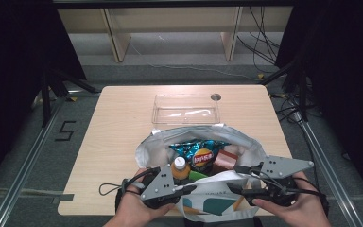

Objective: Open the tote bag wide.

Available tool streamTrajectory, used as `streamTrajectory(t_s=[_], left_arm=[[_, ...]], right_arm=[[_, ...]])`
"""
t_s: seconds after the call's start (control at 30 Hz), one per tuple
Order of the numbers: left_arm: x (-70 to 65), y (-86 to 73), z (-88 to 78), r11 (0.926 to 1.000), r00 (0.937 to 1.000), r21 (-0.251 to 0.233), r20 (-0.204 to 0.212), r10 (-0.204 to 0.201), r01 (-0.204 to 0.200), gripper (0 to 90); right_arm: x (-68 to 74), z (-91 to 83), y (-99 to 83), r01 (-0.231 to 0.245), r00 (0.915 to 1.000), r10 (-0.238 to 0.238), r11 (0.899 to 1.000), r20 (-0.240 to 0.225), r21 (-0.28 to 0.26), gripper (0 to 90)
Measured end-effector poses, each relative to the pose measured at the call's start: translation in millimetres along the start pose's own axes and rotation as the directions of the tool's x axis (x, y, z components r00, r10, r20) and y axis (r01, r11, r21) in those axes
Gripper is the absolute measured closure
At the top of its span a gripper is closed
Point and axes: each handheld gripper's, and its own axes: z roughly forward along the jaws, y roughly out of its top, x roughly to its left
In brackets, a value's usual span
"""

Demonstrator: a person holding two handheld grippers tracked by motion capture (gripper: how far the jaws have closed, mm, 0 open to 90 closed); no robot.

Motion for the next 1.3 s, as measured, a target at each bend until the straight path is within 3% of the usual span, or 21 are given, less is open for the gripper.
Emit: streamTrajectory(t_s=[0.03,0.13,0.23,0.27,0.33,0.43,0.47,0.5,0.53,0.57,0.6,0.87,1.0,1.3], left_arm=[[-0.1,0.1,0.3,1.0000,1.0000,-0.003,-0.001,0.000,0.000,80.8],[-0.3,0.2,1.5,1.0000,1.0000,-0.003,0.000,0.002,-0.002,80.8],[-0.9,0.9,2.4,1.0000,1.0000,-0.001,0.001,0.004,-0.004,80.8],[-2.2,1.0,2.8,0.9999,0.9999,-0.001,0.001,-0.013,0.013,80.8],[-1.2,2.2,2.9,1.0000,1.0000,-0.002,0.003,0.005,-0.005,80.8],[-2.0,3.1,2.0,0.9998,0.9999,-0.013,0.005,-0.014,0.014,80.8],[-0.8,4.3,0.7,0.9999,1.0000,-0.011,0.008,0.005,-0.005,80.8],[-1.6,4.6,0.0,0.9999,0.9999,-0.015,0.008,-0.008,0.008,80.7],[-0.7,5.5,-0.9,0.9998,0.9999,-0.018,0.012,0.005,-0.004,80.7],[-2.0,5.5,-1.8,0.9998,0.9998,-0.014,0.012,-0.014,0.014,80.6],[-1.3,6.0,-2.0,0.9999,0.9999,-0.014,0.014,0.005,-0.005,80.6],[-11.8,-1.7,3.4,0.9993,0.9981,0.038,0.061,0.006,-0.008,80.6],[-14.1,-3.8,5.6,0.9978,0.9972,0.066,0.074,0.005,-0.010,80.5],[-14.4,-4.5,5.4,0.9979,0.9967,0.064,0.081,0.005,-0.010,80.1]], right_arm=[[-2.0,-0.2,-0.2,0.028,0.9996,-0.028,1.000,0.006,0.009,46.3],[-1.5,-0.2,-2.1,0.037,0.9991,-0.037,0.999,0.022,0.026,52.6],[-2.2,-0.6,-4.0,0.080,0.9961,-0.082,0.995,0.032,0.053,65.6],[-2.0,-1.0,-4.5,0.092,0.9948,-0.095,0.993,0.036,0.067,69.9],[-1.5,-1.4,-5.1,0.110,0.9926,-0.114,0.990,0.042,0.084,79.9],[-0.1,-6.1,-3.8,0.110,0.9933,-0.113,0.990,0.026,0.090,87.6],[0.9,-8.2,-2.4,0.128,0.9912,-0.131,0.988,0.021,0.090,87.8],[2.8,-10.8,-1.1,0.136,0.9902,-0.138,0.986,0.016,0.093,87.9],[4.3,-13.2,0.2,0.148,0.9888,-0.149,0.984,0.004,0.098,88.0],[5.6,-15.1,1.1,0.156,0.9878,-0.156,0.983,-0.007,0.098,88.1],[6.6,-16.0,1.4,0.155,0.9880,-0.154,0.984,-0.017,0.092,88.1],[12.7,-16.6,-7.8,0.134,0.9878,-0.119,0.977,-0.101,0.166,88.2],[13.3,-15.6,-12.4,0.131,0.9866,-0.109,0.973,-0.121,0.190,88.2],[13.3,-16.7,-13.8,0.116,0.9860,-0.092,0.977,-0.139,0.178,88.5]])
